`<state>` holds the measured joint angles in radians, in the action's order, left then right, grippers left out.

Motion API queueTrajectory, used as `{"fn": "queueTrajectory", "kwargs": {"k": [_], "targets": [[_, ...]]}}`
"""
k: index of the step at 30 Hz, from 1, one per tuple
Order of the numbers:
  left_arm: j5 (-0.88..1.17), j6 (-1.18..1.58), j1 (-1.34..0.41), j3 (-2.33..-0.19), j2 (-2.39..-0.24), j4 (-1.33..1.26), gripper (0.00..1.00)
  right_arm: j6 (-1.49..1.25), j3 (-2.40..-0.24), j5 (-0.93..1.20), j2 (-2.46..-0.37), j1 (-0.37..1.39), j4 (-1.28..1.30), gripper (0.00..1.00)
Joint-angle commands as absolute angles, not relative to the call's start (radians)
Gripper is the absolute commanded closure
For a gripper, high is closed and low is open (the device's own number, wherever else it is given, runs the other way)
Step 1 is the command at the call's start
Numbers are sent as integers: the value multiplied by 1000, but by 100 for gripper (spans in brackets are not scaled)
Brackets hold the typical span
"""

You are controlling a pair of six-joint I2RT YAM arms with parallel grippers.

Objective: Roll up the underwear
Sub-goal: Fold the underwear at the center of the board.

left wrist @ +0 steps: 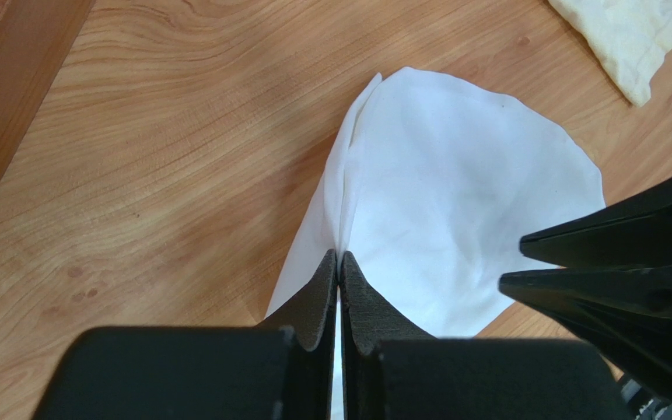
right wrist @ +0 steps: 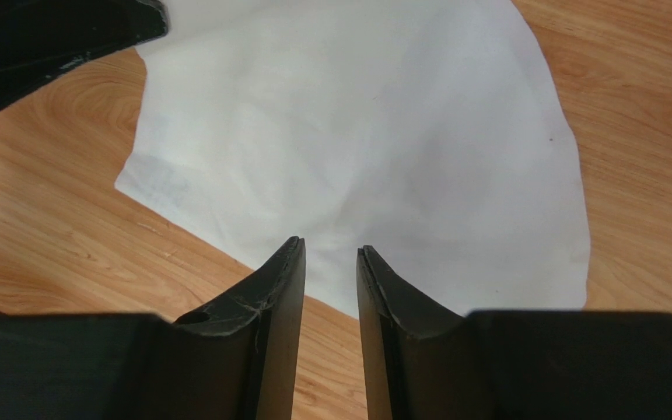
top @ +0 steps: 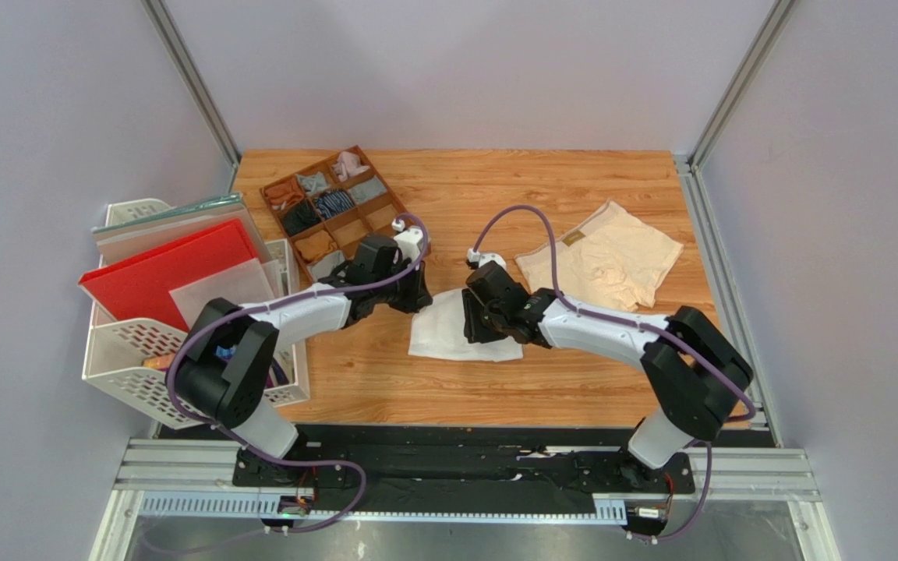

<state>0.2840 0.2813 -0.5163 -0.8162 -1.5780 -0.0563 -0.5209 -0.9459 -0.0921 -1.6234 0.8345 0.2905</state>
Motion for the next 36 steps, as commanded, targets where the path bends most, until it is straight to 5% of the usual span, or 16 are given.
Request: {"fn": "queueTrajectory", "kwargs": {"k": [1, 36], "targets": [[302, 259, -514, -782, -1506, -94, 100, -567, -890, -97, -1517, 842, 304, 67], [330, 278, -592, -522, -1207, -91, 100, -667, -834, -186, -1658, 838, 261, 69]]}}
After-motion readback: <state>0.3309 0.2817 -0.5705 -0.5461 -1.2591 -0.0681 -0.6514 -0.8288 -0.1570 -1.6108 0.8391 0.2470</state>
